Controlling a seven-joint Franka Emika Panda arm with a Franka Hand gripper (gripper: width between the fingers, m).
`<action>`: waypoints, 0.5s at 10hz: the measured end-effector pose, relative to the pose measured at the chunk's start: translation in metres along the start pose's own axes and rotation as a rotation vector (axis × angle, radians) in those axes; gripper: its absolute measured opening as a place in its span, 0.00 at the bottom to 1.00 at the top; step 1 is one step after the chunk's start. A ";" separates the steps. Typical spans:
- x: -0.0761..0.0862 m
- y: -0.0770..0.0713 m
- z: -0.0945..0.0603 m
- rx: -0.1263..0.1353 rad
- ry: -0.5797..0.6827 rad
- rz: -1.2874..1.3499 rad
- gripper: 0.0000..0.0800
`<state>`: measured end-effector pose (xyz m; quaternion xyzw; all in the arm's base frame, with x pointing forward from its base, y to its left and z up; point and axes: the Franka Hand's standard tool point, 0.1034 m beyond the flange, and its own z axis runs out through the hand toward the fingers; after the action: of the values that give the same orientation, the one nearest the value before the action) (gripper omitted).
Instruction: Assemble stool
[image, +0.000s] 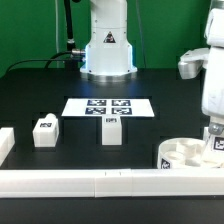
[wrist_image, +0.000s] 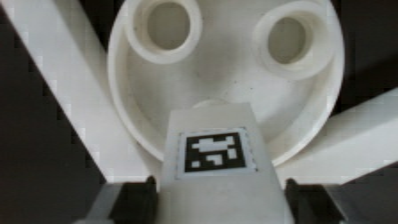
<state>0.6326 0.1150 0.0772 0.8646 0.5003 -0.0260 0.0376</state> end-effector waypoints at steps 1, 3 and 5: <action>0.000 0.000 0.000 0.000 0.000 0.040 0.43; 0.000 -0.001 0.000 0.013 0.009 0.273 0.43; -0.003 0.001 0.001 0.041 0.021 0.522 0.43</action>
Offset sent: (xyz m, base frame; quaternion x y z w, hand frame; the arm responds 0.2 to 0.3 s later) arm -0.0093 0.0007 -0.0023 0.0478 0.0113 0.2478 0.9676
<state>0.6321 0.1116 0.0768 0.9653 0.2598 -0.0166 0.0203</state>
